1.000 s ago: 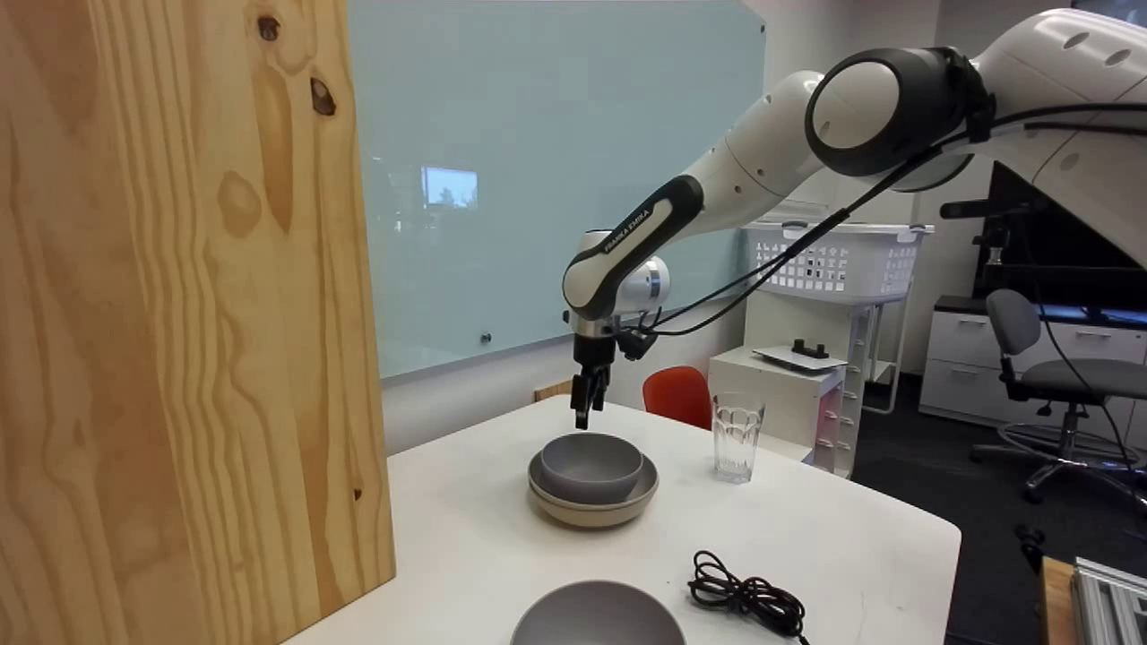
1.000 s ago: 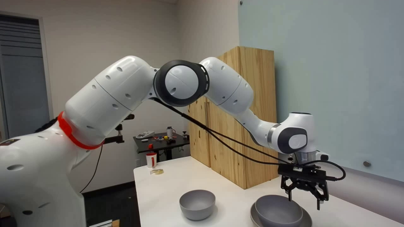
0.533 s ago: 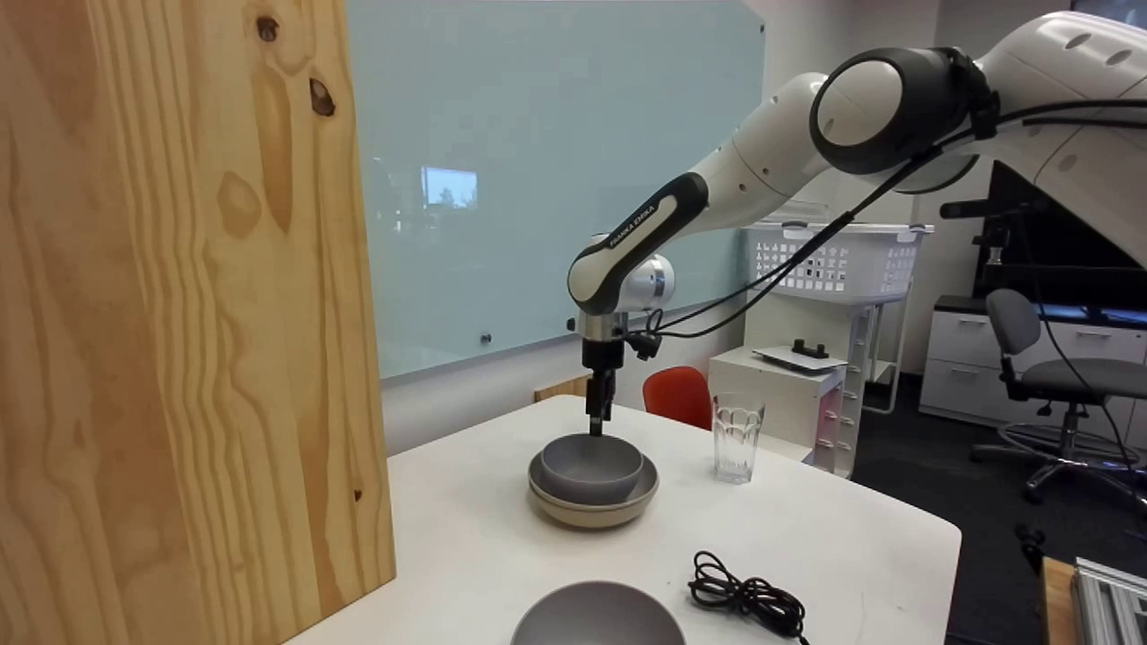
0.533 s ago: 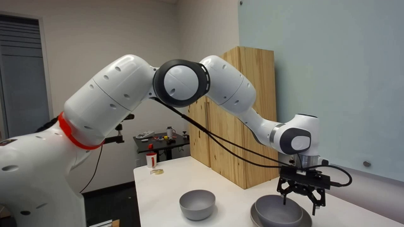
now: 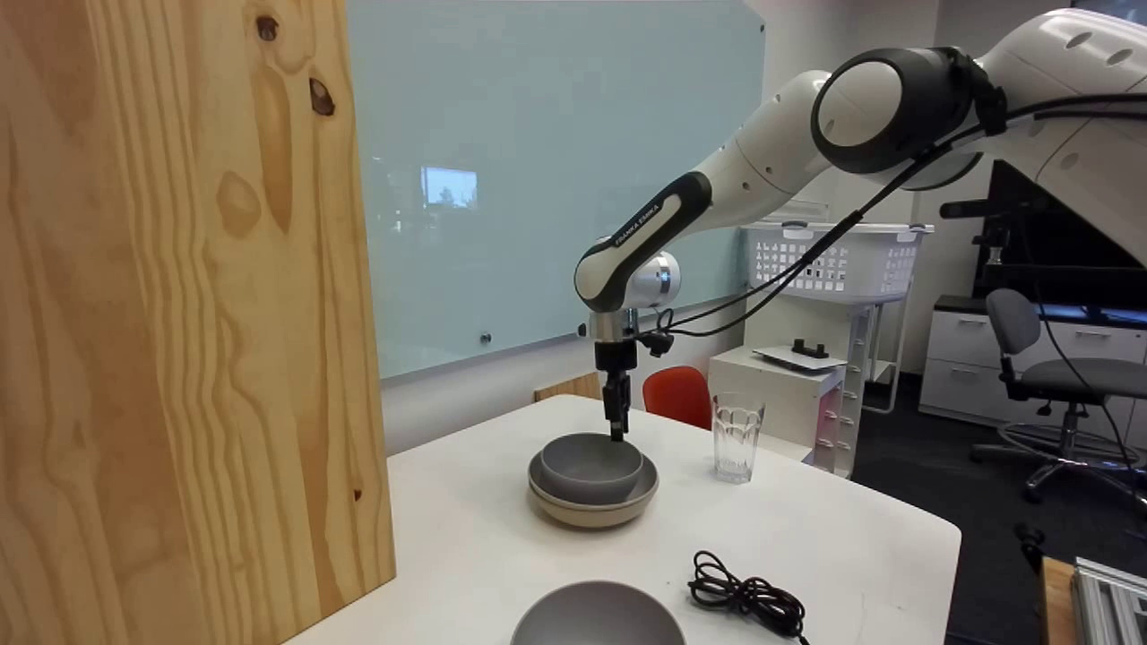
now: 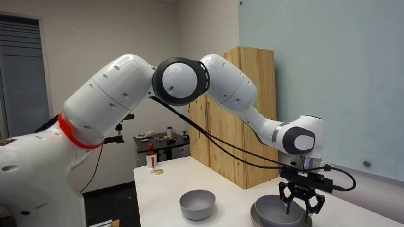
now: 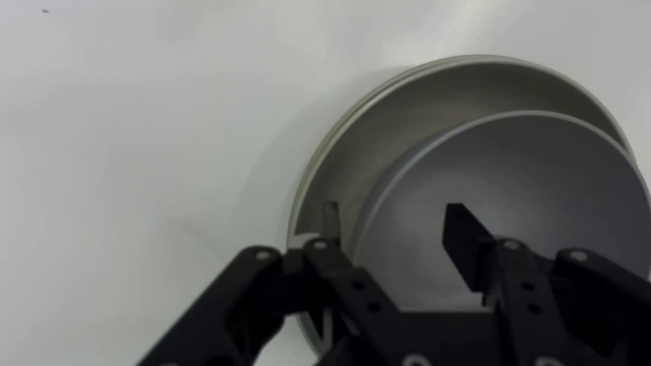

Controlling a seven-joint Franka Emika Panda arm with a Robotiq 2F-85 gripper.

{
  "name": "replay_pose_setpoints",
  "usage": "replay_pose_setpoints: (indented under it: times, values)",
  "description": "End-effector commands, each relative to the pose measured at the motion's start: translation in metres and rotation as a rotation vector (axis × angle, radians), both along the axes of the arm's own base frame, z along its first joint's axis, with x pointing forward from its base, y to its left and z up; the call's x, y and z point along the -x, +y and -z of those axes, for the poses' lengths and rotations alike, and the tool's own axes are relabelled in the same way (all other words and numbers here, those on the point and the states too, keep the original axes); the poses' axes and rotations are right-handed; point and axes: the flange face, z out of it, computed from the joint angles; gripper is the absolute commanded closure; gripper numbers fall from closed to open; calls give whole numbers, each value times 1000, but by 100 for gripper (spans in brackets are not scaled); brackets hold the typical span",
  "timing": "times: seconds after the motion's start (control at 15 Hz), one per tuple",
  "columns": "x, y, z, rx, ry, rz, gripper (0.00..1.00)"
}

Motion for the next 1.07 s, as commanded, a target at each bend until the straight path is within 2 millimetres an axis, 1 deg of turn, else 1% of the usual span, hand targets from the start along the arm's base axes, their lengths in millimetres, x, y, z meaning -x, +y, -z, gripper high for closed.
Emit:
replay_pose_setpoints:
  times: [0.0, 0.2, 0.27, 0.4, 0.47, 0.53, 0.6, 0.67, 0.8, 1.0]
  values:
    - [0, -3, 4, -39, 3, -15, 75]
    - [0, -3, 1, -55, -13, -16, 96]
    - [0, -2, 0, -50, -19, -20, 100]
    - [-1, -2, -2, -41, -25, -20, 100]
    - [-2, -2, -2, -34, -24, -20, 74]
    - [-3, -3, -2, -26, -24, -11, 72]
    - [-4, -3, -1, -25, -23, -9, 67]
    - [-4, -3, -1, -23, -24, -10, 58]
    - [-5, -3, -1, -24, -25, -10, 45]
    - [-9, -4, 1, -21, -46, -2, 23]
